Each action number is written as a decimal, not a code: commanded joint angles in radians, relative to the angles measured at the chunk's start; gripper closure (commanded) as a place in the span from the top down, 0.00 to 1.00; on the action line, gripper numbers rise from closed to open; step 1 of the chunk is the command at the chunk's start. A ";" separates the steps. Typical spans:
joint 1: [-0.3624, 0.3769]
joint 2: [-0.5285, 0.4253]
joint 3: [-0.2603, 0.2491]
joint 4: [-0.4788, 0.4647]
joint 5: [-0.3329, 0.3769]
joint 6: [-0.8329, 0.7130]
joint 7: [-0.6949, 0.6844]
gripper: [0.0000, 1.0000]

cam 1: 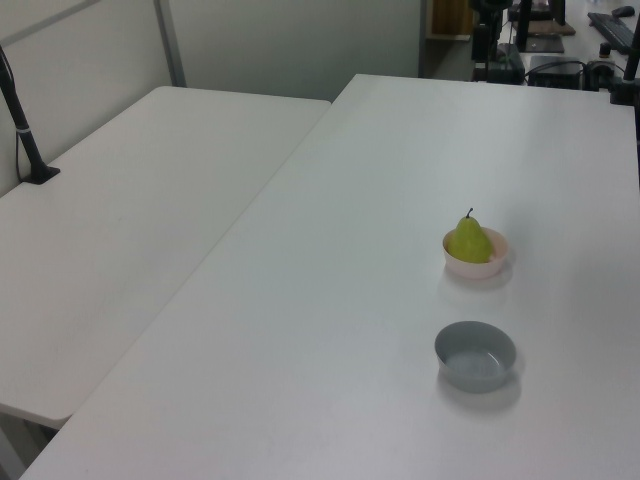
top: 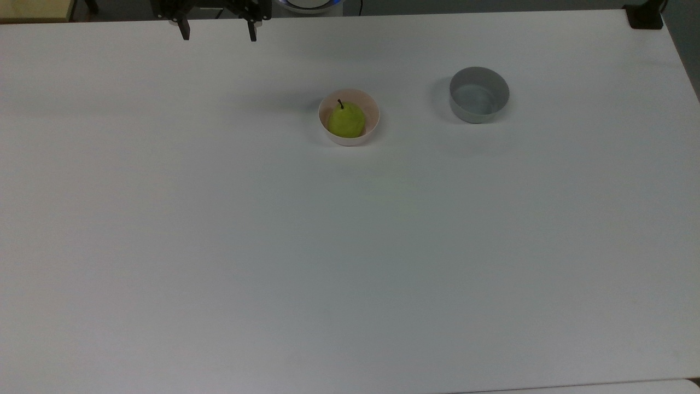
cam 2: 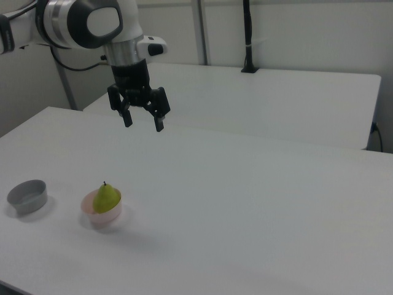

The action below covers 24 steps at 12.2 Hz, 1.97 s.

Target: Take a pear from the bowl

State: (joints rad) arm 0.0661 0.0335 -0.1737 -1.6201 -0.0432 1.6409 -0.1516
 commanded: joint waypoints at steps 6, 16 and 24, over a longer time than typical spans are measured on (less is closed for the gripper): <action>0.004 0.003 -0.004 0.008 0.003 -0.015 -0.011 1.00; 0.004 0.006 -0.004 0.011 0.008 -0.021 -0.006 1.00; 0.189 0.016 -0.053 0.006 0.003 -0.023 0.000 1.00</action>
State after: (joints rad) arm 0.1306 0.0453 -0.1682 -1.6210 -0.0431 1.6409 -0.1512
